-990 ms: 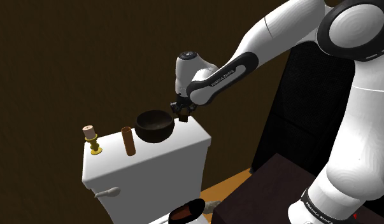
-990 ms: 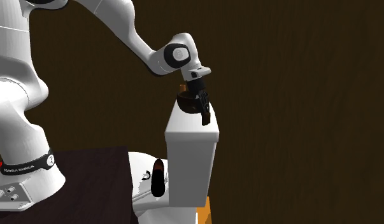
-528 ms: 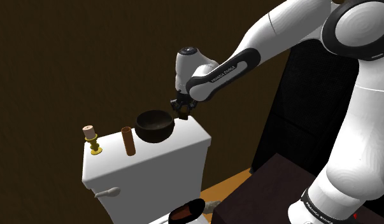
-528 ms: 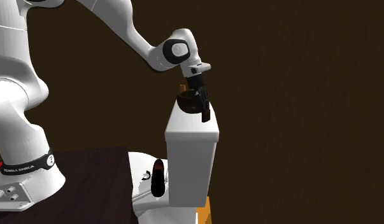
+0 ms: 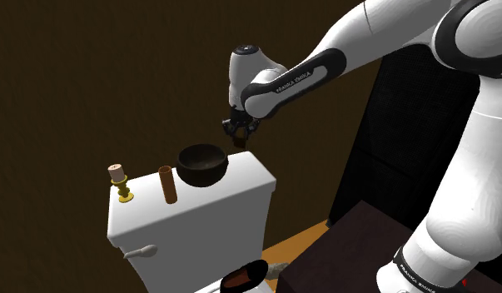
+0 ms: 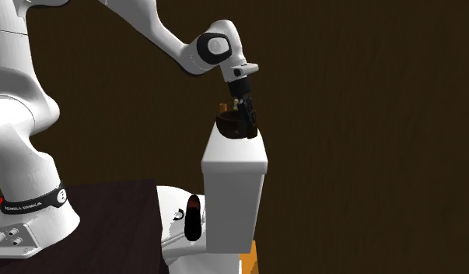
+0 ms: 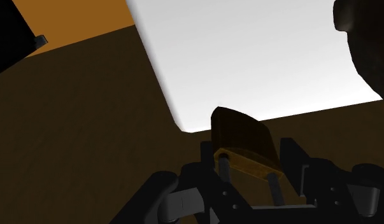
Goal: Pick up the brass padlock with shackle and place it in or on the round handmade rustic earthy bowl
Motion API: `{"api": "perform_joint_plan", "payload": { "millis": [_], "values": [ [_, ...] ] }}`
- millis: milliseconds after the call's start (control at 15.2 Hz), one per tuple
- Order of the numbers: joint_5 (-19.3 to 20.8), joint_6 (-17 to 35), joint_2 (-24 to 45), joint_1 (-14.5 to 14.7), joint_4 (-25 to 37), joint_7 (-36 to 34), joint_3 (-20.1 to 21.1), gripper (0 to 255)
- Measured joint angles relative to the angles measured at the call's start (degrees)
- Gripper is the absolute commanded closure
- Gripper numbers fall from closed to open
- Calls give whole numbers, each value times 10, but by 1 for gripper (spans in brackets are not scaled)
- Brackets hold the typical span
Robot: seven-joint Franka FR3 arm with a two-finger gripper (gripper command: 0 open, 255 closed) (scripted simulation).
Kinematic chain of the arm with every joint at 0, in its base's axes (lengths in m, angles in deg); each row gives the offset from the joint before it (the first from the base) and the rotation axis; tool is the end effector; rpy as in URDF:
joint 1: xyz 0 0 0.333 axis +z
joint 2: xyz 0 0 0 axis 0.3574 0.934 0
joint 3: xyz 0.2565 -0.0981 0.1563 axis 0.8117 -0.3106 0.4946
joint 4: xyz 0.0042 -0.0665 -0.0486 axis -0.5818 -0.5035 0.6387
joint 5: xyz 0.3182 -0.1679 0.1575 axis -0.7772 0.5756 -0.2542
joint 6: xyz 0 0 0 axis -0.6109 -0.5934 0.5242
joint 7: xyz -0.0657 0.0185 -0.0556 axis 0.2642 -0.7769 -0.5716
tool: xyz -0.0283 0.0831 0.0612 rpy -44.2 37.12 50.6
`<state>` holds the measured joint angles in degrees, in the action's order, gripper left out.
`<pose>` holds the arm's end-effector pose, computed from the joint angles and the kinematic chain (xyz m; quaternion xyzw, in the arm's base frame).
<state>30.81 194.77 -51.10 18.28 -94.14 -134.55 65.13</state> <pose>0.5851 0.1478 0.4017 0.9667 -0.1986 0.1542 0.0479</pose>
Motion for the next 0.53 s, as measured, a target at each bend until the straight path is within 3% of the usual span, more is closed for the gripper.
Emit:
{"api": "perform_joint_plan", "payload": {
  "millis": [528],
  "values": [
    [-27,-51,-27,-3,29,28,5,255]
  ]
}}
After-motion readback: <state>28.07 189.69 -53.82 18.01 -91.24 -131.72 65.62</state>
